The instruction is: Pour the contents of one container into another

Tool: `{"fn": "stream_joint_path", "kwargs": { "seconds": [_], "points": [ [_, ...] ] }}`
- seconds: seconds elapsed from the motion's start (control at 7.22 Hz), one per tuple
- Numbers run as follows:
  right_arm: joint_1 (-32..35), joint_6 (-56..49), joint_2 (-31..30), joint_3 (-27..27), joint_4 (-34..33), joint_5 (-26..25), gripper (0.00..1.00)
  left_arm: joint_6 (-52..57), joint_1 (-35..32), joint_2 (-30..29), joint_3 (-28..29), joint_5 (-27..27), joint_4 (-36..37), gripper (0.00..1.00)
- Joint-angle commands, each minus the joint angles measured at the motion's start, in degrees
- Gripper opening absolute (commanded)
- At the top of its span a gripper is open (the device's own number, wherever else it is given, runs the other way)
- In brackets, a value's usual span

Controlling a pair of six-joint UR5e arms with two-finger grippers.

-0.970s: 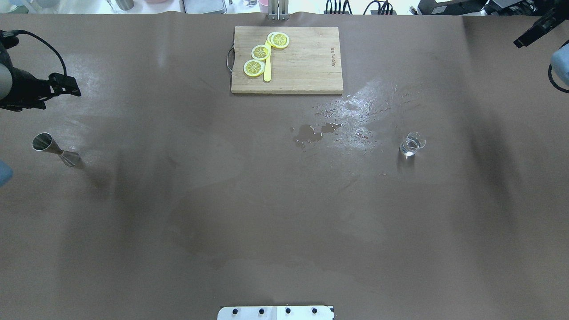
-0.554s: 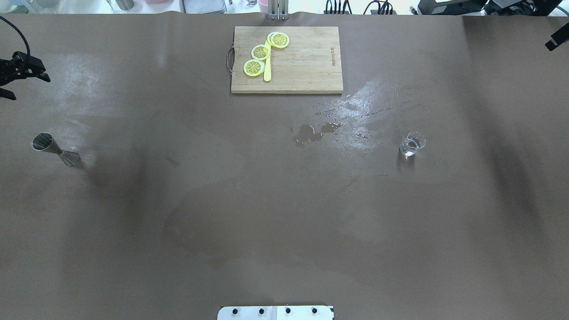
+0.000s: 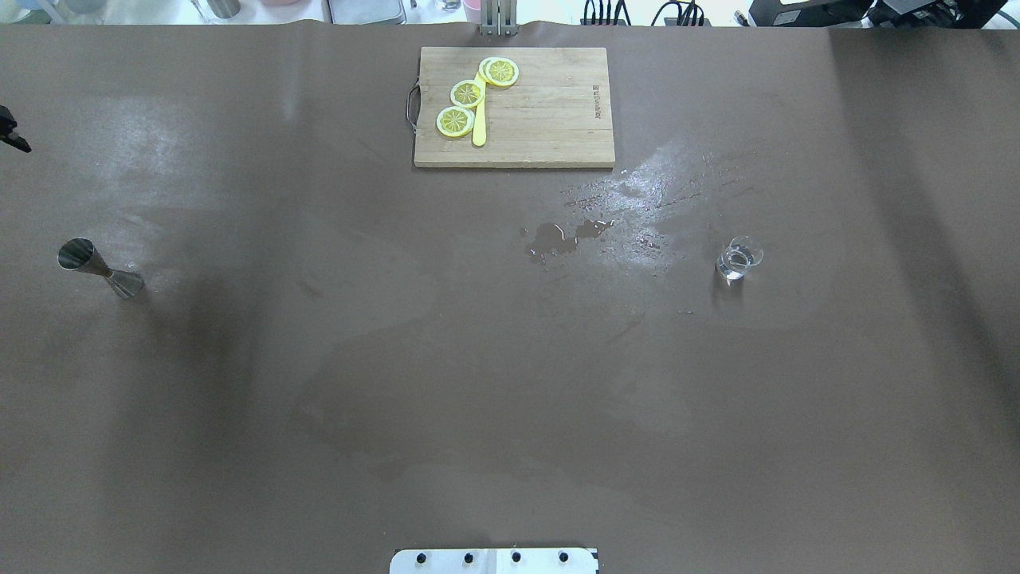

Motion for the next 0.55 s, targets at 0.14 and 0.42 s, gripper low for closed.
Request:
{"fn": "stream_joint_path", "kwargs": {
  "seconds": [0.14,0.42],
  "points": [
    [3.9,-1.4,-8.4,4.0,1.3,1.1,1.0,9.2,-3.3,6.5,0.4,-7.4,-0.3,0.99],
    [3.8,-1.5,-8.9,4.2,1.6,-0.6,1.0,17.9,-4.5,8.0,-0.1,-7.4,-0.2,0.99]
  ]
}}
